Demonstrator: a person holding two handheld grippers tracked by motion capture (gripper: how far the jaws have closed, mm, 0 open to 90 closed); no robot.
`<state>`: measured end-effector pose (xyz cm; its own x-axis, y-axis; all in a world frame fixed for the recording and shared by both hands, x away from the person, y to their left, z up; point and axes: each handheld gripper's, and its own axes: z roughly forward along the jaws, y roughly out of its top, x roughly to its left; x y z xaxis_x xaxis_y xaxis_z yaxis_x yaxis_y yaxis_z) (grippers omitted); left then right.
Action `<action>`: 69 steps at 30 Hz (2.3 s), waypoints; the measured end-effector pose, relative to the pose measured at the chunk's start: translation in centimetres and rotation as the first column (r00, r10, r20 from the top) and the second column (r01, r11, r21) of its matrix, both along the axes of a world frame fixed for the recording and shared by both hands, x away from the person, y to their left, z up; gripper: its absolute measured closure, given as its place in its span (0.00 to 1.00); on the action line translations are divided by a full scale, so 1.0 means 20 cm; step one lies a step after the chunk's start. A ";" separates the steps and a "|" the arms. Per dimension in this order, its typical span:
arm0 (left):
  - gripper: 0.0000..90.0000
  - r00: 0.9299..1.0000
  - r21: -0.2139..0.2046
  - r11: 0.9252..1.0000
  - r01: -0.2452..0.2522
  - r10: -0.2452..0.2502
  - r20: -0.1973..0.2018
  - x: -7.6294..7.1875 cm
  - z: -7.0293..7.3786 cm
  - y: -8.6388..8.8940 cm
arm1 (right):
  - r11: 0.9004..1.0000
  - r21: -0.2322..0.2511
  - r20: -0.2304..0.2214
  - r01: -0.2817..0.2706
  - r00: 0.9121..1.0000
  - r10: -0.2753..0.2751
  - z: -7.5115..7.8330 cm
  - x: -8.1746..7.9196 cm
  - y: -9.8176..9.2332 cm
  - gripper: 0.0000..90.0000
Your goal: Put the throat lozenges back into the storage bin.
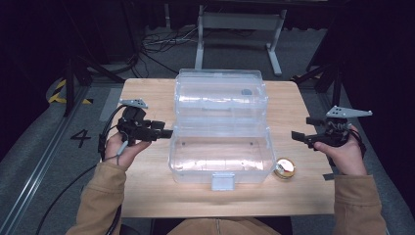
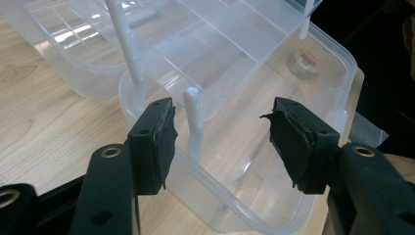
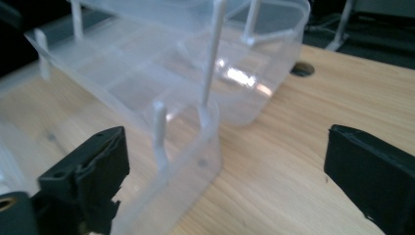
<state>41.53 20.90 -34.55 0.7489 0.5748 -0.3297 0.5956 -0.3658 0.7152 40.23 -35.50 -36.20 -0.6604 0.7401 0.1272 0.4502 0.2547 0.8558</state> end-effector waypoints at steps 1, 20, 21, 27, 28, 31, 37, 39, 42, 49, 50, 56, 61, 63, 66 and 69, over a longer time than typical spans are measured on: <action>0.48 1.000 0.000 1.000 0.000 0.000 0.000 0.00 0.00 0.00 | 1.000 0.000 0.000 0.000 1.000 0.000 0.00 0.00 0.00 0.10; 0.48 1.000 0.022 1.000 0.010 -0.010 -0.022 0.01 -0.03 -0.02 | 0.982 -0.184 -0.182 -0.033 0.983 -0.001 -0.22 0.03 0.03 0.08; 0.48 1.000 0.021 1.000 0.008 -0.008 -0.024 0.01 -0.03 -0.02 | 0.981 -0.189 -0.188 -0.035 0.982 -0.001 -0.22 0.03 0.04 0.07; 0.48 1.000 0.022 1.000 0.009 -0.009 -0.029 0.02 -0.04 -0.02 | 0.970 -0.237 -0.225 -0.055 0.974 0.001 -0.27 0.03 0.06 0.02; 0.48 1.000 0.023 1.000 0.009 -0.008 -0.030 0.02 -0.04 -0.02 | 0.970 -0.238 -0.232 -0.057 0.973 0.001 -0.28 0.03 0.07 0.02; 0.48 0.999 0.023 1.000 0.008 -0.007 -0.034 0.02 -0.04 -0.03 | 0.966 -0.251 -0.244 -0.063 0.970 0.000 -0.30 0.02 0.08 0.02; 0.48 0.999 0.022 1.000 0.012 -0.011 -0.035 0.02 -0.04 -0.03 | 0.958 -0.271 -0.276 -0.090 0.961 0.012 -0.35 0.01 0.10 0.02; 0.48 0.999 0.023 1.000 0.012 -0.011 -0.036 0.02 -0.04 -0.03 | 0.956 -0.279 -0.281 -0.095 0.960 0.013 -0.36 0.01 0.11 0.02; 0.48 0.999 0.027 1.000 0.015 -0.014 -0.037 0.02 -0.05 -0.02 | 0.951 -0.288 -0.289 -0.109 0.957 0.022 -0.37 0.00 0.12 0.02; 0.48 0.999 0.026 1.000 0.014 -0.013 -0.046 0.03 -0.06 -0.03 | 0.939 -0.318 -0.321 -0.130 0.947 0.022 -0.43 -0.02 0.14 0.02; 0.48 0.999 0.026 1.000 0.015 -0.013 -0.046 0.03 -0.06 -0.03 | 0.935 -0.328 -0.324 -0.135 0.946 0.022 -0.44 -0.02 0.14 0.02; 0.48 0.999 0.025 1.000 0.015 -0.014 -0.048 0.03 -0.06 -0.03 | 0.921 -0.359 -0.339 -0.154 0.941 0.025 -0.46 -0.03 0.15 0.02; 0.48 0.999 0.026 1.000 0.017 -0.015 -0.052 0.03 -0.06 -0.03 | 0.904 -0.390 -0.353 -0.174 0.935 0.028 -0.48 -0.05 0.17 0.03; 0.48 0.998 0.026 1.000 0.017 -0.015 -0.054 0.03 -0.07 -0.03 | 0.900 -0.395 -0.356 -0.185 0.934 0.035 -0.49 -0.05 0.17 0.04; 0.48 0.998 0.028 1.000 0.015 -0.013 -0.055 0.03 -0.07 -0.03 | 0.891 -0.409 -0.367 -0.199 0.930 0.040 -0.50 -0.06 0.18 0.04; 0.48 0.998 0.027 1.000 0.014 -0.013 -0.060 0.04 -0.07 -0.03 | 0.880 -0.427 -0.374 -0.210 0.927 0.040 -0.51 -0.06 0.19 0.05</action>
